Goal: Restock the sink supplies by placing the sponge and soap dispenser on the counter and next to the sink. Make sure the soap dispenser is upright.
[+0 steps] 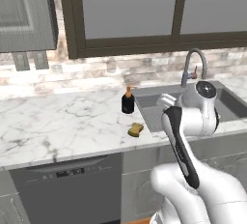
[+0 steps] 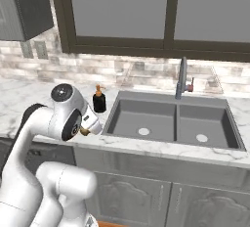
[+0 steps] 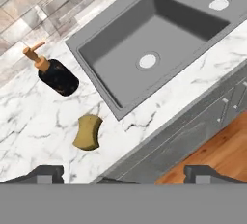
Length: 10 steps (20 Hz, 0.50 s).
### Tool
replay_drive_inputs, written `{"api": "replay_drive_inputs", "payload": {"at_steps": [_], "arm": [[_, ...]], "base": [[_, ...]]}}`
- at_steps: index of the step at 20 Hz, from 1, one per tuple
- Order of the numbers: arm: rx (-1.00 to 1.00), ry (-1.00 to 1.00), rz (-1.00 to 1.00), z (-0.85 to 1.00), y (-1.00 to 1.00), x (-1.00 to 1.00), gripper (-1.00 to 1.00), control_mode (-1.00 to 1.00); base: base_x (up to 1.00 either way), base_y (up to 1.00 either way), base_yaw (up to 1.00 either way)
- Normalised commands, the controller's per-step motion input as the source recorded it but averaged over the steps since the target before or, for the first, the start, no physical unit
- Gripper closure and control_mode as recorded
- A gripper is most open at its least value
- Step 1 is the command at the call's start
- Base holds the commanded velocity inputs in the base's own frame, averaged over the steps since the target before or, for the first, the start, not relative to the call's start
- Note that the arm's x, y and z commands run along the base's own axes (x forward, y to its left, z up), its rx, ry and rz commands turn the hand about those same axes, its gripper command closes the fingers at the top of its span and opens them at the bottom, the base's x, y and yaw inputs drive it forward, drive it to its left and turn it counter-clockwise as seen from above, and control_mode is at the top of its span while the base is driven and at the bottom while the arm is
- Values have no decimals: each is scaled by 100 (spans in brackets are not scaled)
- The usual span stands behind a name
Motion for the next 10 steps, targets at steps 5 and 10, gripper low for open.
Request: {"api": "replay_drive_inputs", "payload": {"at_steps": [5,10], "arm": [[0,-4,-7,99,-47,-88,-100,-100],[-1,-3,-3,40,-35,-37,-100,-100]], "base": [[0,0,0],[0,0,0]]}}
